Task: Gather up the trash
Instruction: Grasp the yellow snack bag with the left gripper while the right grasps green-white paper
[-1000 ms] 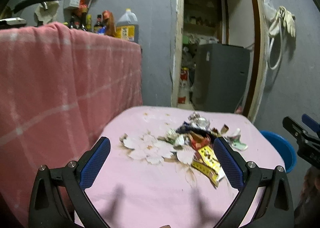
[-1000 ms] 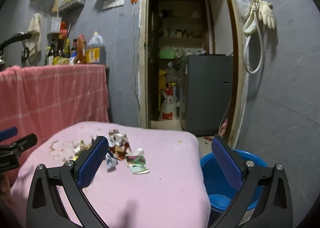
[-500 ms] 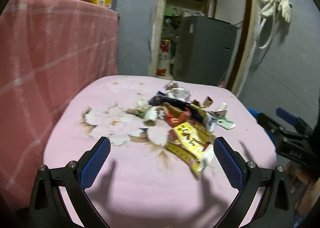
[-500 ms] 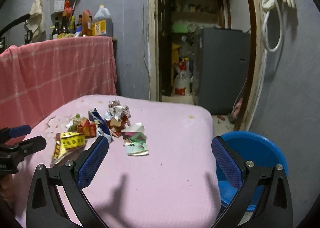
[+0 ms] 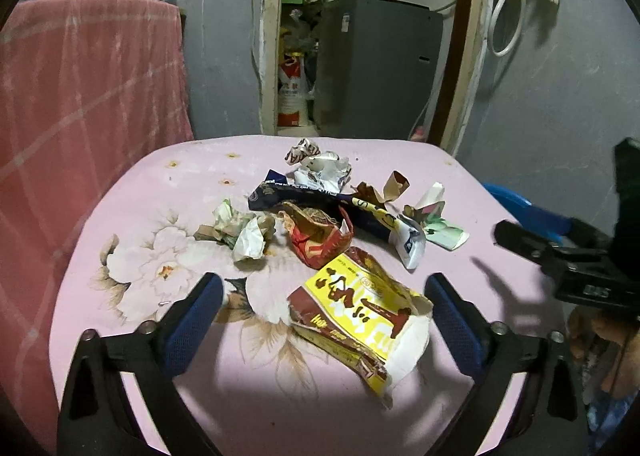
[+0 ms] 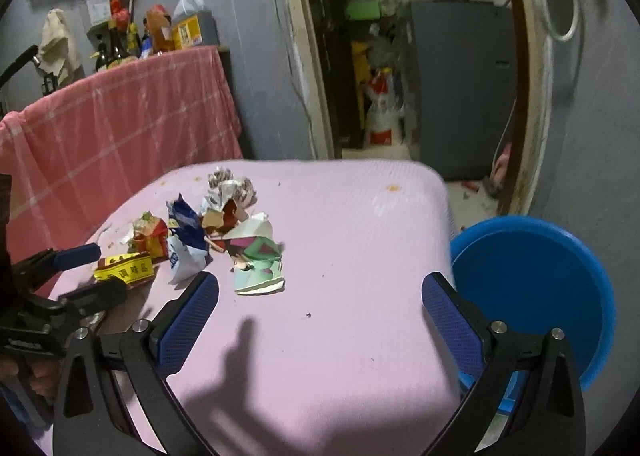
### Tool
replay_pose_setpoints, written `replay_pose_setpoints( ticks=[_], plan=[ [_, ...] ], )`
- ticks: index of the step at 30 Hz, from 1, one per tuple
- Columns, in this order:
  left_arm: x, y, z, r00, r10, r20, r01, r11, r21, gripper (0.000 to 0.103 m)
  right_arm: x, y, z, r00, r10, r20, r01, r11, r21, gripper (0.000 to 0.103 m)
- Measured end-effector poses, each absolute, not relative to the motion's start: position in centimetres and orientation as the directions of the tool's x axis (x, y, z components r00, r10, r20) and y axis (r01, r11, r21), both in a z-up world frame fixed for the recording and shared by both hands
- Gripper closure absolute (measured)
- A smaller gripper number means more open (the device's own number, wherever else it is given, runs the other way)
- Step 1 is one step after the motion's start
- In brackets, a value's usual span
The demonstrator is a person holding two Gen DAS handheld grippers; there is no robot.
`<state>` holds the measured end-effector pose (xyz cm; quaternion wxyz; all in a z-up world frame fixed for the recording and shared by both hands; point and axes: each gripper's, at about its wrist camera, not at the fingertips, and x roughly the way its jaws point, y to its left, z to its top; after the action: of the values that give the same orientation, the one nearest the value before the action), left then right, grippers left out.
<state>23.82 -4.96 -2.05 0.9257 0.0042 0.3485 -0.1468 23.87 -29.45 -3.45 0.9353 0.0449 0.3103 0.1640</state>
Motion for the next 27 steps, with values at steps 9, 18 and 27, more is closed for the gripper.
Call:
replay_pose_setpoints(
  ticks=[9,18,27],
  plan=[
    [24.7,-4.0,-3.1,0.632,-0.352,-0.69,0.331,0.928,-0.17,0.033,27.2,-27.2,-4.2,0.652,0.386,-0.652,-0.365,0.914,0.177,0.024],
    [24.4,-2.3,-2.6,0.624,-0.394,-0.675,0.311,0.917,-0.249,0.038,28.5,-24.6,-4.2,0.585,0.414,-0.698,-0.45,0.881,0.145,0.03],
    [24.5,-2.4,-2.7,0.616,-0.397,-0.681,0.314,0.916,-0.25,0.038,28.8,-22.2,-4.7,0.569,0.337,-0.75,-0.461,0.886,0.049,0.049]
  ],
)
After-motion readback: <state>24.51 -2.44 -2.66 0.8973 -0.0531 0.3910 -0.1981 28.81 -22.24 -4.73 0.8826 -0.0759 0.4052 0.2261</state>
